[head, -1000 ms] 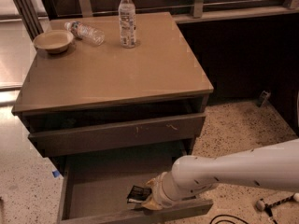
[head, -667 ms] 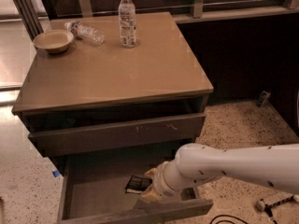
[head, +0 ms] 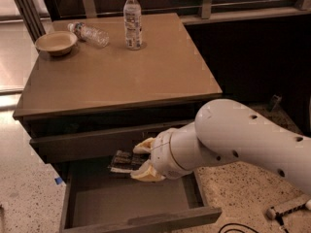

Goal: Pick rxbar chocolate from middle drawer and place on counter

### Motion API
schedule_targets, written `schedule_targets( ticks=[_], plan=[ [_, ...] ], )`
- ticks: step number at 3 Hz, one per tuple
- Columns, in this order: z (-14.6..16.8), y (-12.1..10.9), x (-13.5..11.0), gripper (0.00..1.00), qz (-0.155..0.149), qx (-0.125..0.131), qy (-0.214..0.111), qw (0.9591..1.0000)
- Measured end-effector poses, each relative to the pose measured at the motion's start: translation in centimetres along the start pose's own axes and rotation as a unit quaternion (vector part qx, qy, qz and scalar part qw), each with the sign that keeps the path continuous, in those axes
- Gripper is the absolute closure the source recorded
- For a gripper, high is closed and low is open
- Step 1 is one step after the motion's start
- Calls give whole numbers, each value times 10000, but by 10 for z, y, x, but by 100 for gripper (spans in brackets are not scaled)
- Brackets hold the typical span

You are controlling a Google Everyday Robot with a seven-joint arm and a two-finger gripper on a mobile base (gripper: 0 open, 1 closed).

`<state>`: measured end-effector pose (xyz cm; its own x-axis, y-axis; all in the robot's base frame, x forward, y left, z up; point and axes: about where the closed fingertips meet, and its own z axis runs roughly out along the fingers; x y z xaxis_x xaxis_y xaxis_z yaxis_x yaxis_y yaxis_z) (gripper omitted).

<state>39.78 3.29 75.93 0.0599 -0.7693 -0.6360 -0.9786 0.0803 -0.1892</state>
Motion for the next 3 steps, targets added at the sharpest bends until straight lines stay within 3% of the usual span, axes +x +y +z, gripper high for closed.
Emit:
schedule_targets(
  ticks=[1, 2, 3],
  plan=[
    [0, 0, 0, 100, 1, 1, -1, 10000],
    [-24, -19, -20, 100, 18, 197, -279, 9994],
    [-54, -58, -56, 100, -96, 411, -628, 9971]
  ],
)
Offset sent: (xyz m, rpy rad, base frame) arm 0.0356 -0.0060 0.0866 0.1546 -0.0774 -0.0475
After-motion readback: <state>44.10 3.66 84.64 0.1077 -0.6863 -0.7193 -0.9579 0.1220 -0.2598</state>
